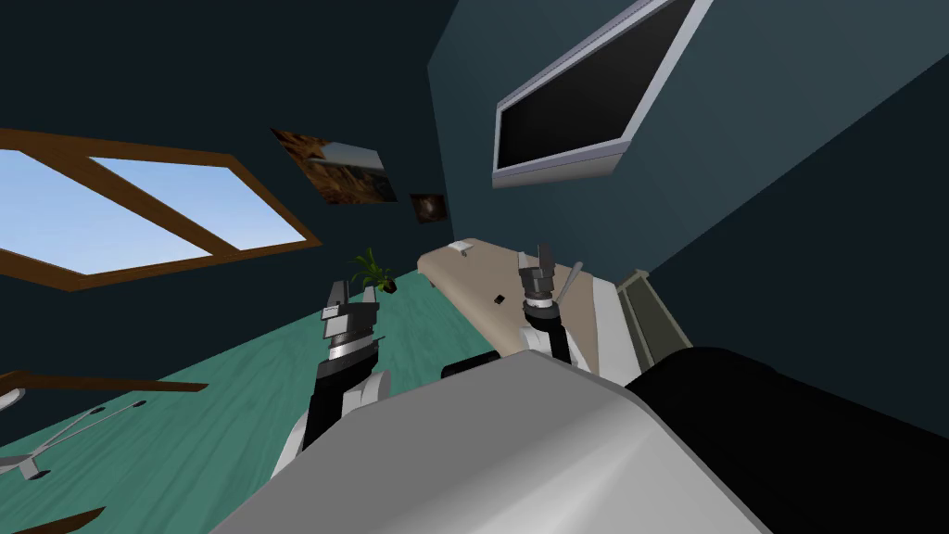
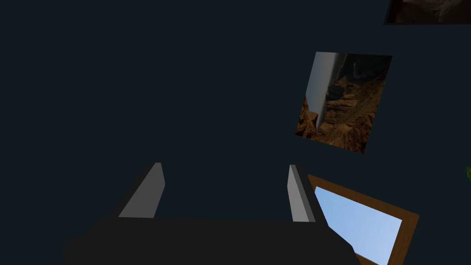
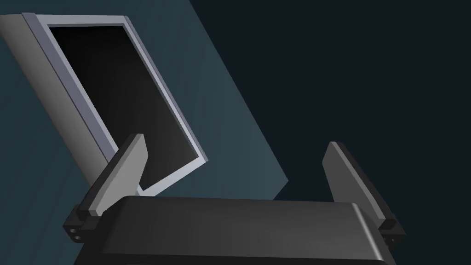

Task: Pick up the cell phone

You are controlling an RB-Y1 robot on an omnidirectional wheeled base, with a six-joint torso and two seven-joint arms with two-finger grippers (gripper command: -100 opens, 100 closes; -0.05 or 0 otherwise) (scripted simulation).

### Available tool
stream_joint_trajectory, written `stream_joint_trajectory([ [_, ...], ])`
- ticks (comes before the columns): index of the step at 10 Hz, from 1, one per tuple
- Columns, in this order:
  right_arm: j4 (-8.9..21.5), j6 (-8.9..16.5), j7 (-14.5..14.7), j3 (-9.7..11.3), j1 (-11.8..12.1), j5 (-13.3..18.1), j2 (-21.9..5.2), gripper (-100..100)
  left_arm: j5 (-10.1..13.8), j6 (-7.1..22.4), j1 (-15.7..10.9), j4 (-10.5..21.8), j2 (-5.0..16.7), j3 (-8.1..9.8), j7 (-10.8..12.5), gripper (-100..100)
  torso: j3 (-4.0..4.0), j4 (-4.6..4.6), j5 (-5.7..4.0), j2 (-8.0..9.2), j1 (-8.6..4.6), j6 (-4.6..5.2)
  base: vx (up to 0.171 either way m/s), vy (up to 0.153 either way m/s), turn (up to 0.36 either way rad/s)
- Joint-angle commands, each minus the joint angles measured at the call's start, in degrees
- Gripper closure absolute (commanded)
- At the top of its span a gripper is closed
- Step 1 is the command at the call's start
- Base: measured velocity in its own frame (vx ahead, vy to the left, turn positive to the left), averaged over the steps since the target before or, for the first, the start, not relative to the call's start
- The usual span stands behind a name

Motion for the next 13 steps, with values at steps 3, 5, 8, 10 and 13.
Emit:
stream_joint_trajectory([
  [3, 0.55, 1.72, -1.36, -1.40, 1.05, -1.54, -4.79, -100, 0.00, 0.00, 0.00, 0.00, 0.00, 0.00, 0.00, 0, -0.07, -0.03, 0.01, -0.12, 0.06, 0.00, 0.041, 0.023, 0.018],
  [5, 1.20, 3.61, -2.93, -2.89, 2.19, -3.25, -7.10, -100, 0.00, 0.00, 0.01, 0.00, 0.00, 0.00, 0.00, 0, -0.17, -0.06, 0.03, -0.29, 0.14, 0.00, 0.082, 0.049, 0.029],
  [8, 2.63, 7.53, -6.29, -5.86, 4.56, -6.79, -9.65, -100, 0.00, 0.00, 0.01, 0.00, 0.00, 0.00, 0.00, 0, -0.22, -0.09, 0.06, -0.38, 0.26, -0.01, 0.109, 0.070, 0.043],
  [10, 3.86, 10.69, -9.12, -8.20, 6.50, -9.69, -10.84, -100, 0.00, 0.00, 0.01, 0.00, 0.00, 0.00, 0.00, 0, -0.30, -0.12, 0.05, -0.51, 0.22, -0.01, 0.146, 0.066, 0.059],
  [13, 6.18, 15.83, -14.12, -12.06, 9.82, -14.65, -11.89, -100, 0.00, 0.00, 0.02, -0.01, 0.00, 0.00, 0.00, 0, -0.38, -0.15, 0.07, -0.65, 0.29, -0.01, 0.180, 0.080, 0.065],
])
